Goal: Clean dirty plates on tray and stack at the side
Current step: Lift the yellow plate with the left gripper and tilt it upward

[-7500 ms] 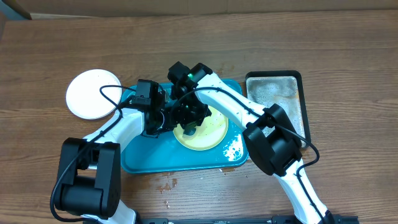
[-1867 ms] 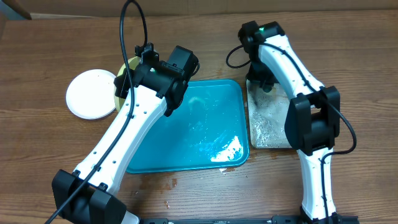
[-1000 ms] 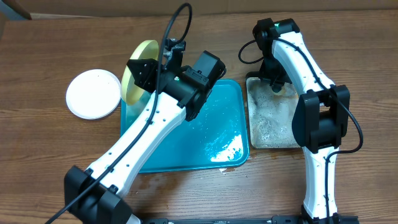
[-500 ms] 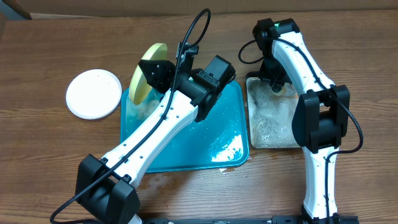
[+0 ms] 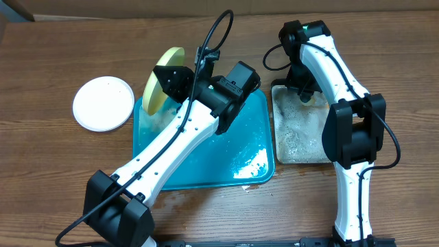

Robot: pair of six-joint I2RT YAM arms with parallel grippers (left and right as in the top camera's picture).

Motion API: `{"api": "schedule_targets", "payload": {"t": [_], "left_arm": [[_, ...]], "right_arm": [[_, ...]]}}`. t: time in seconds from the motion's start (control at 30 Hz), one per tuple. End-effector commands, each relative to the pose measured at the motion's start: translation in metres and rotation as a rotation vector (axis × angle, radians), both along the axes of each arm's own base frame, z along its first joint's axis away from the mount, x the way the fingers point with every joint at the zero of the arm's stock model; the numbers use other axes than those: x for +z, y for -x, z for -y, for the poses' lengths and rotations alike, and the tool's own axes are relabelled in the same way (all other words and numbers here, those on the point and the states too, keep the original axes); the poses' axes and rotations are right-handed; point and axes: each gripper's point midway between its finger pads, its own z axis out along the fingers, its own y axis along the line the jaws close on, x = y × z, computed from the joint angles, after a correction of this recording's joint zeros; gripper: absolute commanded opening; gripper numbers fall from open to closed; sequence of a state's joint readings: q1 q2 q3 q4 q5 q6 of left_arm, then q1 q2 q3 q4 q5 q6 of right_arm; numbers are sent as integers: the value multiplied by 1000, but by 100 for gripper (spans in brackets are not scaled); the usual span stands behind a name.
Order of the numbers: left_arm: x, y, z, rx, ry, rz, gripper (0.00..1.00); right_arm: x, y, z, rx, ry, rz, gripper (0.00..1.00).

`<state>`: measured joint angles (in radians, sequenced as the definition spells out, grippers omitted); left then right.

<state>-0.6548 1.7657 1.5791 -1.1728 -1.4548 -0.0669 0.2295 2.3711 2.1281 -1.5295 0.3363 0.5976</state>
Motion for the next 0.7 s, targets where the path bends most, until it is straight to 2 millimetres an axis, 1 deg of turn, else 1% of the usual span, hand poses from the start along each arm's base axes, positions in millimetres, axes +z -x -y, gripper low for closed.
{"api": "schedule_targets", "payload": {"t": [0.0,0.13,0.4,0.47,0.6,0.67], "left_arm": [[6,-2,10,-17,-12,17,4],[1,-2,12,-26,5,0,4],[0,-1,13,-30,2,-10,4],[0,0,15,-36,13,-3,4],[-9,-1,18,-43,70,-10,4],[-10,-2,18,-40,87,-1,4]], "right_arm": [[0,-5,0,0,-5,11,4],[0,-4,0,0,-5,7,4],[1,-3,0,0,-3,1,4],[1,-3,0,0,-3,1,4],[1,-2,0,0,-3,-2,4],[1,-1,0,0,-2,-5,4]]}}
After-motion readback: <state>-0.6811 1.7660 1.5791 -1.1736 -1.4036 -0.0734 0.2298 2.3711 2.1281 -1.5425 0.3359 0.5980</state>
